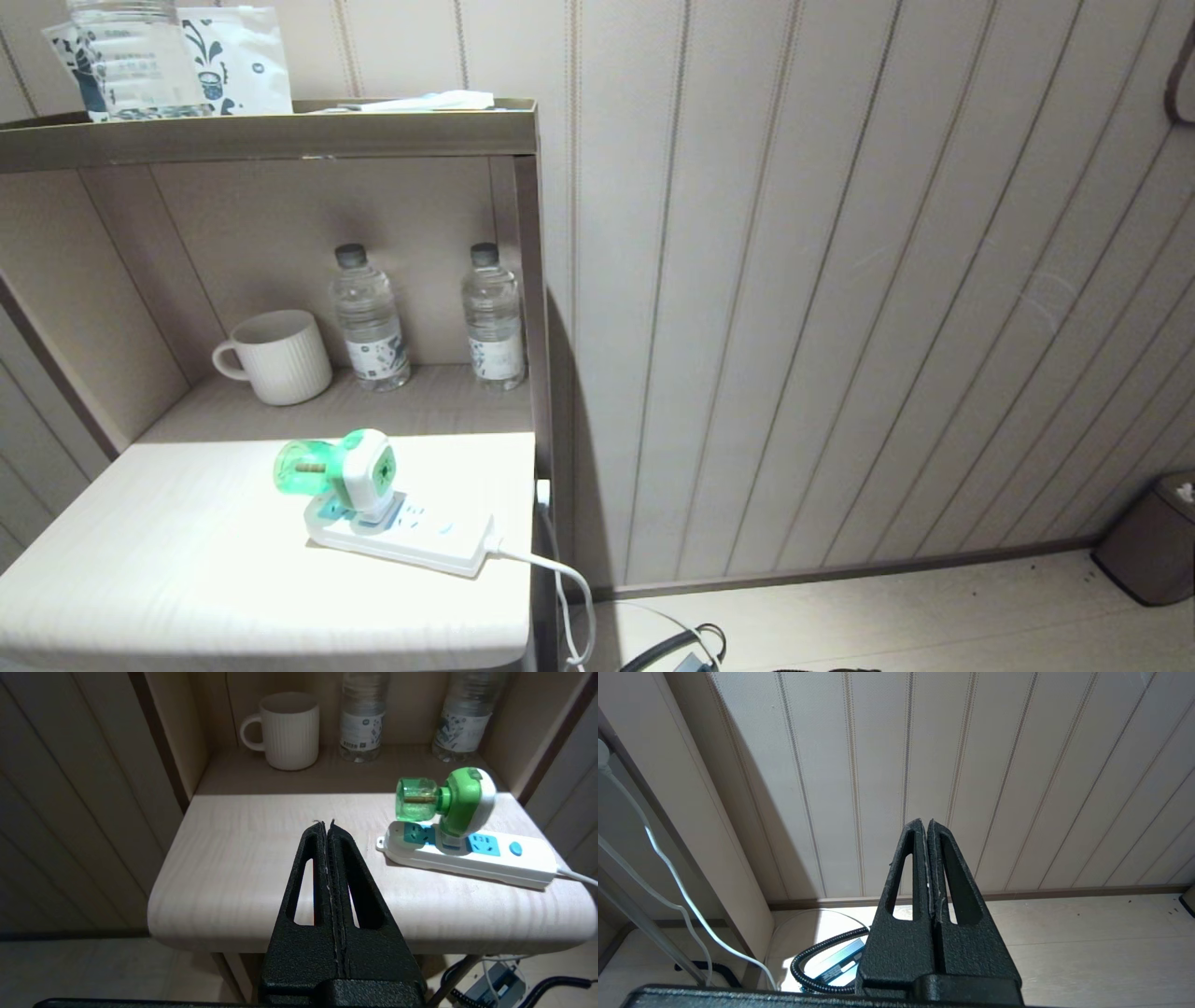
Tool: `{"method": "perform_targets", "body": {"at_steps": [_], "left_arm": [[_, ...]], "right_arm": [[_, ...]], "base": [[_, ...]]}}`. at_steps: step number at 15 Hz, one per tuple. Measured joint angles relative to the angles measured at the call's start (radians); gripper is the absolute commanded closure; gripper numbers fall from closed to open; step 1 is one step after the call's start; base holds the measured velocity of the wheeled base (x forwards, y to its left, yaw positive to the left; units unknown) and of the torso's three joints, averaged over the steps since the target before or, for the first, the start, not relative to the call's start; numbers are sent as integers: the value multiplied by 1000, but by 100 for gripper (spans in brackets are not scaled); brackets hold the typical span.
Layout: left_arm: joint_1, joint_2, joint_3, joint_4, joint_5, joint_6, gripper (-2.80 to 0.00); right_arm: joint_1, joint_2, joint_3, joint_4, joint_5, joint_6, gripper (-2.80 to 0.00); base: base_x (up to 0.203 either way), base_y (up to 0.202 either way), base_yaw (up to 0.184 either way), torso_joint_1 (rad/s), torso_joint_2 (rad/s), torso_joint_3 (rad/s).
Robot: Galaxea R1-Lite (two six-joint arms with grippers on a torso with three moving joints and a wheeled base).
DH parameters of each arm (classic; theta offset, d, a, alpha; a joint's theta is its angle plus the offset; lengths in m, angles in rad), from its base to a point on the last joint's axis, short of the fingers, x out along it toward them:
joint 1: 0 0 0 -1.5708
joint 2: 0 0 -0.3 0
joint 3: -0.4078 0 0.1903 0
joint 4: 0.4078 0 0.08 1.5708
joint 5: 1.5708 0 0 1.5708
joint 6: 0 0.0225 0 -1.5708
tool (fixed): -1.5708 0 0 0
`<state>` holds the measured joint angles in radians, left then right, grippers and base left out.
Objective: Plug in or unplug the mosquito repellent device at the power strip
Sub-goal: Hold the socket with your right hand and unplug it with your left hand
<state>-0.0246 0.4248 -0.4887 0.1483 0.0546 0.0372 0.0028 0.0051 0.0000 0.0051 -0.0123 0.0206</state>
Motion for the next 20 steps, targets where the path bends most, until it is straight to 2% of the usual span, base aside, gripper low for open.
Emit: {"method": "perform_targets", "body": {"at_steps": [3,6,8,10,12,15,20], "left_arm": [[-10,-133,127,32,-13,-17,0],[5,-244,250,36,-124,-4,0],[14,-336,317,60,-156,18,0],[19,-387,399,-7,-120,30,0],[21,-410,455,-105,-63,10,0],[21,-422,473,-118,-51,-43,0],[21,-424,475,-112,-50,-48,0]], "right_arm": [[0,0,0,0,0,0,0],[0,0,0,0,0,1,0],[0,0,0,0,0,0,0],[0,0,0,0,0,1,0],[0,0,0,0,0,1,0],[0,0,0,0,0,0,0],[0,0,0,0,0,1,0]], "base": [[0,0,0,0,0,0],[0,0,0,0,0,0],[0,0,0,0,0,0],[0,0,0,0,0,0],[0,0,0,0,0,0],[0,0,0,0,0,0],[0,0,0,0,0,0]]}}
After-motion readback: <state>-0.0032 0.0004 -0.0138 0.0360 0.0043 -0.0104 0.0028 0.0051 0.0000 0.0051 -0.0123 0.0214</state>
